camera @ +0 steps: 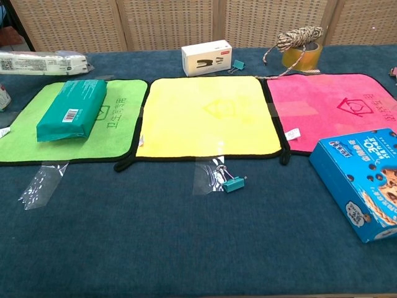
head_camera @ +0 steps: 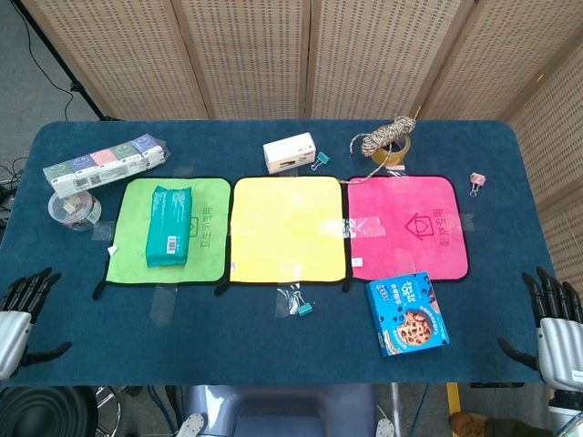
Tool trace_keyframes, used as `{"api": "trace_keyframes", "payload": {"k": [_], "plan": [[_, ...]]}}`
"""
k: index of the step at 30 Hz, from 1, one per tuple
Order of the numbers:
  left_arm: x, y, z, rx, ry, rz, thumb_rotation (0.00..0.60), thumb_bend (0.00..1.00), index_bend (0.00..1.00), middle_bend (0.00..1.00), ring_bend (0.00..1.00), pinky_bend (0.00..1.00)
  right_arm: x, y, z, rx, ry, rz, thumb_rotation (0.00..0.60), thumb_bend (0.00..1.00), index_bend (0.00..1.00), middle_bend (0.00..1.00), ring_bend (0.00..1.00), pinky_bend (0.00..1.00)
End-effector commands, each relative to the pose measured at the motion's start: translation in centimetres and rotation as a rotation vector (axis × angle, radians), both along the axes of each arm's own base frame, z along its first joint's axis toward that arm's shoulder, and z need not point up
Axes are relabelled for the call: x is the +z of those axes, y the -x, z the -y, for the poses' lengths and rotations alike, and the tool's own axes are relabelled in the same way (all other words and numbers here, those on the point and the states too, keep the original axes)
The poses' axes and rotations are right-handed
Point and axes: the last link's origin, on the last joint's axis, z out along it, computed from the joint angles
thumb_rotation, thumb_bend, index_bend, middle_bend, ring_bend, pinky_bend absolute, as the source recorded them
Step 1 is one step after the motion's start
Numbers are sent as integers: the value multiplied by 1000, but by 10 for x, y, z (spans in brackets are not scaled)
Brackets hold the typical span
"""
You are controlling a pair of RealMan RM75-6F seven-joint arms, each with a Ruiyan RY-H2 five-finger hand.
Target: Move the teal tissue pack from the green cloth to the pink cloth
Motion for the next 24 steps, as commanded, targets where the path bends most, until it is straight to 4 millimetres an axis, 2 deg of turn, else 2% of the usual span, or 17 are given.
{"api": "trace_keyframes", "payload": {"k": [1,2,4,8,15,24], "plan": [[-2,10,-30,0,17,152,600,0,0,0,0,0,1,0,0,-3,1,5,600,0,0,0,0,0],[-4,13,-38,0,8,182,600,0,0,0,0,0,1,1,0,-5,0,7,600,0,0,0,0,0],[-19,18,-68,36,22,399,600,0,0,0,0,0,2,3,2,-17,-3,12,600,0,0,0,0,0],[-33,23,-102,75,67,631,600,0,0,0,0,0,2,6,6,-34,-8,22,600,0,0,0,0,0],[-57,13,-147,175,169,885,600,0,0,0,0,0,1,12,12,-55,-25,32,600,0,0,0,0,0],[-82,2,-194,258,224,979,600,0,0,0,0,0,0,19,20,-87,-36,38,600,0,0,0,0,0]]}}
